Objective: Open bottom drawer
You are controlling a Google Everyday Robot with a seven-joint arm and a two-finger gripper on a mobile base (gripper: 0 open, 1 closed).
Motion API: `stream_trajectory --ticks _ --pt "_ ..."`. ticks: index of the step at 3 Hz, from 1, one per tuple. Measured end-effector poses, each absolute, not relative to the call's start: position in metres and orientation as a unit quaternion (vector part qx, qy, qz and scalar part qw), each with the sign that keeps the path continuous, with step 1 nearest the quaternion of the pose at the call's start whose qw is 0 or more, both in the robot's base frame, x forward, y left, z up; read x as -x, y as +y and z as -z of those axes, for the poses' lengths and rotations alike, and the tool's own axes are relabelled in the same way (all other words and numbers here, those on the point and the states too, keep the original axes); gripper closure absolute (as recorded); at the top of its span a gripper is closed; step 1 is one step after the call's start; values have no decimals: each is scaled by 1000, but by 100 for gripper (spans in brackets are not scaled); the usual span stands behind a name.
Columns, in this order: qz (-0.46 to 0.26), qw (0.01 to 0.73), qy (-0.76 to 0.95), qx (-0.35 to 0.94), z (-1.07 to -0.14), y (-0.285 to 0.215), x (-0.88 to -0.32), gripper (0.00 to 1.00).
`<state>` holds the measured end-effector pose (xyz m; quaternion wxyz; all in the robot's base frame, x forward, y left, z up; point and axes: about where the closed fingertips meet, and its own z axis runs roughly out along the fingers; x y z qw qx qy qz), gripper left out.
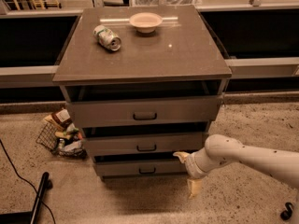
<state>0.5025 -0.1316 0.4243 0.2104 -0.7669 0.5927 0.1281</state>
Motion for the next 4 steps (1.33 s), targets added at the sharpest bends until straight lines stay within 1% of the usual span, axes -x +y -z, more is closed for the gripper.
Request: stream_trajectory --ticks 2,3,4 --pt "-160 222 588 761 -327 -139 -532 0" --pt "-160 222 588 761 -326 -139 -532 0" --pt "-156 223 568 776 -303 -138 -541 0"
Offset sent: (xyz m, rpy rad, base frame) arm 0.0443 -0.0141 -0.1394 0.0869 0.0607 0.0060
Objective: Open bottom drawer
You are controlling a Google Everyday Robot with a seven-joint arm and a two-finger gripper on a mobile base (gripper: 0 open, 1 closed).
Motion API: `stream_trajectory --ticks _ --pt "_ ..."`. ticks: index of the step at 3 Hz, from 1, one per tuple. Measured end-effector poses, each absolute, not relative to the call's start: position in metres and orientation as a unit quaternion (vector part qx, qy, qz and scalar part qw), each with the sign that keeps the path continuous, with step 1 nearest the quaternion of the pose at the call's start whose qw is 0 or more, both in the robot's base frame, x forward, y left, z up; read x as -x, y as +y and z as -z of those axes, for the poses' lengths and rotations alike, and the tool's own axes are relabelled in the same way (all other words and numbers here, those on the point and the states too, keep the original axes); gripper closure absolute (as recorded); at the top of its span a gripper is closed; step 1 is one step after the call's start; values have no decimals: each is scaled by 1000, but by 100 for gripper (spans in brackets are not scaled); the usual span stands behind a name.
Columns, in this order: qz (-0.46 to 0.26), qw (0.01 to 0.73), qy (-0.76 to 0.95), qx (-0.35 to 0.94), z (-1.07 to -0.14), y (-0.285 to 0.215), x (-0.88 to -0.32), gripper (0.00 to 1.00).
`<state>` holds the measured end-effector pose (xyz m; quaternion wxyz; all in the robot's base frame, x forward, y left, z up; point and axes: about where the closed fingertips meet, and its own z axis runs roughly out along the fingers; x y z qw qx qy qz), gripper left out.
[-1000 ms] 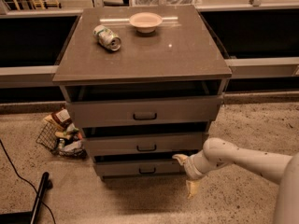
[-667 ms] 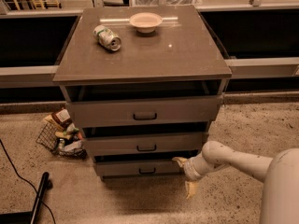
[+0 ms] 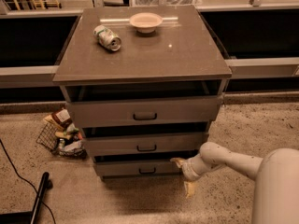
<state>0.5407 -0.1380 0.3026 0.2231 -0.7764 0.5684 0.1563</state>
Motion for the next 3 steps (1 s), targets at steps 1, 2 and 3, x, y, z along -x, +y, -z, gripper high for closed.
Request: stream_trajectory --ticks 1,2,3 --pt "-154 229 548 790 -271 -138 -555 0" --pt "-137 223 544 797 -246 -138 -571 0" --pt "-112 218 554 795 -227 -141 -595 0"
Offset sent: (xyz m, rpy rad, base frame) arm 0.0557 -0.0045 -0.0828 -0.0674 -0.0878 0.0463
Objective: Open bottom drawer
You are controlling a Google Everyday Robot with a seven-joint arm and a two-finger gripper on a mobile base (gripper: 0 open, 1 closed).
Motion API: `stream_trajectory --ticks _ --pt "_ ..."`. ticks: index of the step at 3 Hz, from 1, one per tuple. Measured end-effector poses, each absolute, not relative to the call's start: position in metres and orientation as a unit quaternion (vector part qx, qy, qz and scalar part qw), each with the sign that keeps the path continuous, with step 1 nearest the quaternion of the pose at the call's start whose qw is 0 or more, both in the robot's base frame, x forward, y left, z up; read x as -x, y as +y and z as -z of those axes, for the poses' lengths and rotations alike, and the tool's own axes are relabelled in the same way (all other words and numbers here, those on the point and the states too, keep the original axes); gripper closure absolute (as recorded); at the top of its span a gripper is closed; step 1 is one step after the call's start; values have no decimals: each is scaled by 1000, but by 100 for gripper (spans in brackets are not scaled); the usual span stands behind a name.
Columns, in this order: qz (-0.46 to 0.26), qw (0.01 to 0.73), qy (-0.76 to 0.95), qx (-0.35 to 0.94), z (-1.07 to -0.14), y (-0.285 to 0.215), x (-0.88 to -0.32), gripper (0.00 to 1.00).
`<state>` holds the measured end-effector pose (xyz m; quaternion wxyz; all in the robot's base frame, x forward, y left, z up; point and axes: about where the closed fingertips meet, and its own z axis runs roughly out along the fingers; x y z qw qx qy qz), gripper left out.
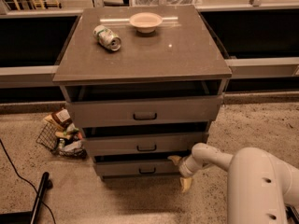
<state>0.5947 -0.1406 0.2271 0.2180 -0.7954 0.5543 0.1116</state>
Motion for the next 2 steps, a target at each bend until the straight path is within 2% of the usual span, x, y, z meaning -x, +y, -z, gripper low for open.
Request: stream_trajectory --ticks 2 --pt "-82 202 612 760 -187 -155 -632 0"
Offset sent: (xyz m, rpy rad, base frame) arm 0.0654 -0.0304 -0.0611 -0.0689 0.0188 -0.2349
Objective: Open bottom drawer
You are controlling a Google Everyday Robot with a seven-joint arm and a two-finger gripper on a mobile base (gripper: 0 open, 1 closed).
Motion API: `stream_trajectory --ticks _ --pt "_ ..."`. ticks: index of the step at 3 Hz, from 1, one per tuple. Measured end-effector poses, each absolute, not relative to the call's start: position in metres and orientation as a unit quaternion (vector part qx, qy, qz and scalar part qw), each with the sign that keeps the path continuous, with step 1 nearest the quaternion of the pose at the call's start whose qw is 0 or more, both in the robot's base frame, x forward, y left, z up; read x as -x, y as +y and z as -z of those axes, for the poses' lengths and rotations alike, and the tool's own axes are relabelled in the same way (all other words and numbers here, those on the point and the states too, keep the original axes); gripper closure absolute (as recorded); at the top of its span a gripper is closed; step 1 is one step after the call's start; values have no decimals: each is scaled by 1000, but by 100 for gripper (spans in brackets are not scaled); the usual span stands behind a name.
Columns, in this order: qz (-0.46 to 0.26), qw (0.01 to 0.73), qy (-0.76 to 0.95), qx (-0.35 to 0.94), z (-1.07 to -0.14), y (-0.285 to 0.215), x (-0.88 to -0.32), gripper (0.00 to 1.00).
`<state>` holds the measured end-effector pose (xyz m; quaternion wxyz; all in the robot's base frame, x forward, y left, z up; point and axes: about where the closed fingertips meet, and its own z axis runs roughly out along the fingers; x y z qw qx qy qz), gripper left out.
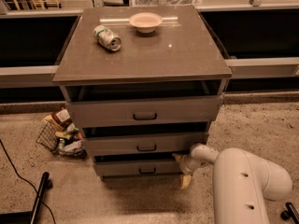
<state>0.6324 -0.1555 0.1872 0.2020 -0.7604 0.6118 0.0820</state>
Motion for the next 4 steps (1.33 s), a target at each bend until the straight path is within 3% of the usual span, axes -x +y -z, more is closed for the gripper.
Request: stream_trajectory --ticks 1,2,4 --pt "-94 198 634 742 -165 -160 -644 0" --pt "-106 197 645 731 -151 -161 -651 16" --pt "-110 205 645 728 -162 -161 -648 63"
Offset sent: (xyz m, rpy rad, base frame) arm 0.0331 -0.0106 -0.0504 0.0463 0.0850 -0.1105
